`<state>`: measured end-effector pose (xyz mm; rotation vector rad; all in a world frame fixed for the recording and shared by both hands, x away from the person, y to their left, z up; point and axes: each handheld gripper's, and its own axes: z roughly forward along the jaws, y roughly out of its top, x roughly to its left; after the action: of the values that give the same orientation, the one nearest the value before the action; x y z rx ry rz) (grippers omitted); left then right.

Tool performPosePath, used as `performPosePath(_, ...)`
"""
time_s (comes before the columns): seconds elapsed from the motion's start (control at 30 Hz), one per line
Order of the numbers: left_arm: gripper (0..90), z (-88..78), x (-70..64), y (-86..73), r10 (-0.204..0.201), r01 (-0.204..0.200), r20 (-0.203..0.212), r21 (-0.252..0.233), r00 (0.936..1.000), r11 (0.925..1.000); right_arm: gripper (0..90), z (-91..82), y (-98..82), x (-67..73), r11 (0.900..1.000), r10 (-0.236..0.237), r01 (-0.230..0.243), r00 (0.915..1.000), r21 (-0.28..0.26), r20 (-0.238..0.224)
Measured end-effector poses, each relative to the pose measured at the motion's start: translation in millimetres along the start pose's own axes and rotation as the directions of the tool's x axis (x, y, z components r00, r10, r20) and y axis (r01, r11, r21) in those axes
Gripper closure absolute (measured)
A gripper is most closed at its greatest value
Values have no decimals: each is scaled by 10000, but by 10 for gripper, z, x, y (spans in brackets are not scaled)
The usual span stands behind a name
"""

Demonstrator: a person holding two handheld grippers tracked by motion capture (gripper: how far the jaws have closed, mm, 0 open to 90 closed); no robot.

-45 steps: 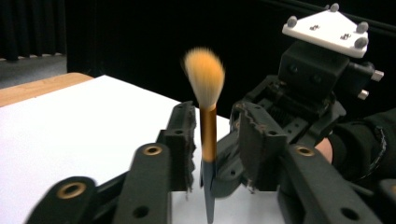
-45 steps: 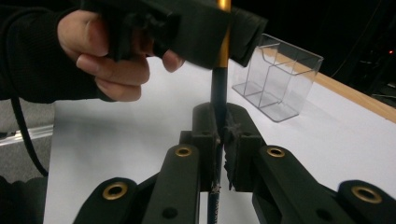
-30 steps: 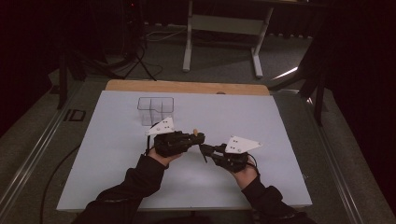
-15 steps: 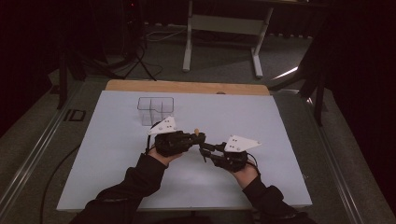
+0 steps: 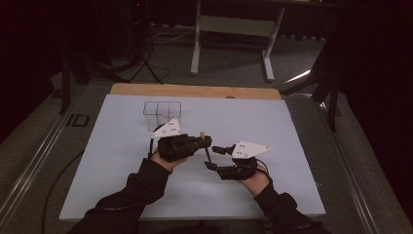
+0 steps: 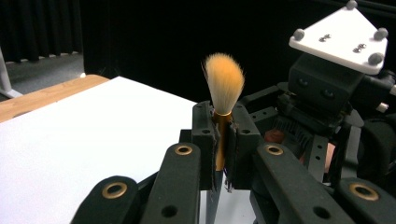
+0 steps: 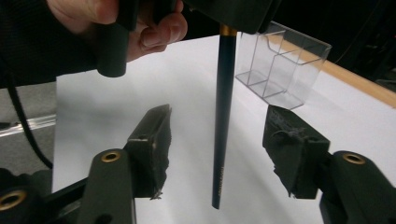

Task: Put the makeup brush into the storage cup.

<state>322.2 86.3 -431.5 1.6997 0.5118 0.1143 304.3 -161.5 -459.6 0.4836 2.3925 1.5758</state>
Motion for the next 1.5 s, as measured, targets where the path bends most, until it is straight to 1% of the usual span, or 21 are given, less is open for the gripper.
performPosePath(0.2, 843, -69, 20, 52, -15, 16, -224, 21, 9997, 10000, 308, -31, 23, -7, 9998, 172, -172, 9999, -45, 16)
performPosePath(0.23, 843, -83, 21, 56, -25, 26, -308, 20, 9995, 10000, 227, -54, 31, -12, 9993, 358, -356, 9990, -92, 265)
performPosePath(0.3, 843, -111, 35, 60, -78, 81, -387, 71, 9992, 9999, 211, -70, 32, -4, 9992, 400, -395, 9980, -114, 484)
performPosePath(0.37, 843, -139, 45, 66, -101, 107, -489, 108, 9988, 9999, 162, -84, 31, 6, 9991, 420, -413, 9970, -120, 649)
performPosePath(0.4, 843, -139, 45, 66, -101, 107, -489, 108, 9988, 9999, 162, -84, 31, 6, 9991, 420, -413, 9970, -120, 649)
performPosePath(0.43, 843, -168, 52, 78, -88, 96, -618, 130, 9981, 9999, 126, -96, 28, 9, 9990, 442, -432, 9963, -142, 736)
performPosePath(0.47, 843, -188, 59, 89, -113, 121, -666, 112, 9977, 9999, 110, -123, 18, 2, 9988, 456, -445, 9972, -193, 600)
performPosePath(0.6, 843, -263, 87, 131, -201, 212, -960, 111, 9952, 9997, 111, -161, -1, -23, 9990, 455, -454, 9964, -38, 720)
performPosePath(0.77, 842, -364, 124, 199, -269, 281, -1257, 84, 9917, 9996, 112, -224, -15, -39, 9976, 651, -635, 9960, -271, 617)
performPosePath(0.8, 842, -406, 142, 227, -255, 269, -1460, 70, 9890, 9996, 113, -253, -19, -45, 9968, 719, -698, 9958, -396, 564)
performPosePath(0.83, 842, -424, 153, 238, -283, 296, -1498, 66, 9883, 9995, 115, -282, -23, -50, 9965, 771, -749, 9948, -362, 662)
performPosePath(0.9, 843, -477, 184, 267, -271, 289, -1784, 71, 9836, 9996, 115, -320, -42, -51, 9947, 914, -879, 9935, -533, 675)
performPosePath(1.1, 842, -599, 243, 336, -270, 279, -2242, 9, 9742, 9996, 115, -384, -89, -46, 9951, 902, -861, 9919, -491, 892)
performPosePath(1.17, 842, -651, 261, 379, -207, 231, -2548, 64, 9668, 9997, 115, -412, -107, -48, 9934, 1050, -1003, 9904, -562, 896)
performPosePath(1.2, 842, -669, 269, 392, -165, 187, -2599, 61, 9655, 9998, 115, -428, -113, -52, 9933, 1046, -994, 9902, -589, 925)
performPosePath(1.27, 842, -719, 297, 437, -199, 237, -2888, 98, 9572, 9997, 115, -455, -120, -54, 9922, 1108, -1046, 9890, -672, 979)
performPosePath(1.3, 842, -735, 308, 453, -201, 243, -2958, 104, 9550, 9997, 115, -472, -123, -57, 9919, 1149, -1088, 9884, -658, 989)
performPosePath(1.37, 842, -778, 335, 499, -182, 255, -3245, 182, 9457, 9995, 115, -488, -130, -61, 9919, 1143, -1078, 9880, -672, 1034)
performPosePath(1.4, 842, -801, 349, 519, -159, 235, -3318, 188, 9432, 9995, 115, -493, -133, -63, 9926, 1090, -1023, 9880, -648, 1091)
performPosePath(1.47, 842, -842, 381, 566, -113, 221, -3636, 257, 9315, 9994, 115, -505, -138, -64, 9922, 1108, -1034, 9876, -702, 1114)
performPosePath(1.5, 842, -858, 394, 581, -125, 227, -3689, 235, 9294, 9995, 115, -512, -136, -60, 9920, 1115, -1035, 9869, -729, 1167)
